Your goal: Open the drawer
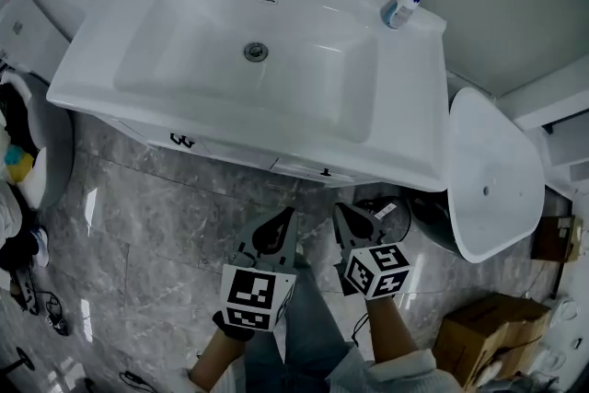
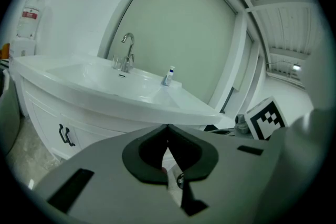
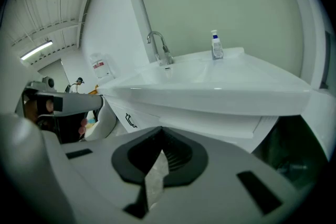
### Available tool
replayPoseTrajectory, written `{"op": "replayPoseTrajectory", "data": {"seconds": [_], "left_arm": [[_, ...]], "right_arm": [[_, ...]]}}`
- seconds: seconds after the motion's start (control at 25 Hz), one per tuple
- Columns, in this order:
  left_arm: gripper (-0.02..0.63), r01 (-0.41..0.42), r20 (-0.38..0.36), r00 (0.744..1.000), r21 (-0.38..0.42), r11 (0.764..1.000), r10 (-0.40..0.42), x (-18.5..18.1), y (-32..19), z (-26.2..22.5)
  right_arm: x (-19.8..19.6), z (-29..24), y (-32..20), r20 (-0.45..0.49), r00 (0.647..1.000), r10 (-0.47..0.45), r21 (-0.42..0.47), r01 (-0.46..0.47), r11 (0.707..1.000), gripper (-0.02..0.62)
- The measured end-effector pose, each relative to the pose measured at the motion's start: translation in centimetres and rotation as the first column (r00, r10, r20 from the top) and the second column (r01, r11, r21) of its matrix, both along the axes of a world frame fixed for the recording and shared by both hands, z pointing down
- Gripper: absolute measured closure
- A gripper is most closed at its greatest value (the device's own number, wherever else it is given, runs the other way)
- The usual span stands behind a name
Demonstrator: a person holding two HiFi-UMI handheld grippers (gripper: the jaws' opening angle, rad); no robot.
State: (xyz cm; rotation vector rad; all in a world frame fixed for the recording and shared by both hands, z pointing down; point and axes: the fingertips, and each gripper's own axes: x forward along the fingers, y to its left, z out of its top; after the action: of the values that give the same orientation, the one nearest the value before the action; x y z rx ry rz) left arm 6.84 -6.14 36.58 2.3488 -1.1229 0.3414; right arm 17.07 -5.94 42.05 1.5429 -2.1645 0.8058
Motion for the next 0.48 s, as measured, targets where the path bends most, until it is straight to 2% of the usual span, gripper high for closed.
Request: {"op": "replayPoseTrajectory", "data": {"seconds": [0.48], "left_arm": [[0.591,-0.018,0.024,1.000,-0.015,1.000,0.018,1.3,-0.6,5.5]], "right_arm": [[1.3,7.1,-2.4,-0.088,0.996,0.014,0.023,-0.012,1.000,0.584]]}}
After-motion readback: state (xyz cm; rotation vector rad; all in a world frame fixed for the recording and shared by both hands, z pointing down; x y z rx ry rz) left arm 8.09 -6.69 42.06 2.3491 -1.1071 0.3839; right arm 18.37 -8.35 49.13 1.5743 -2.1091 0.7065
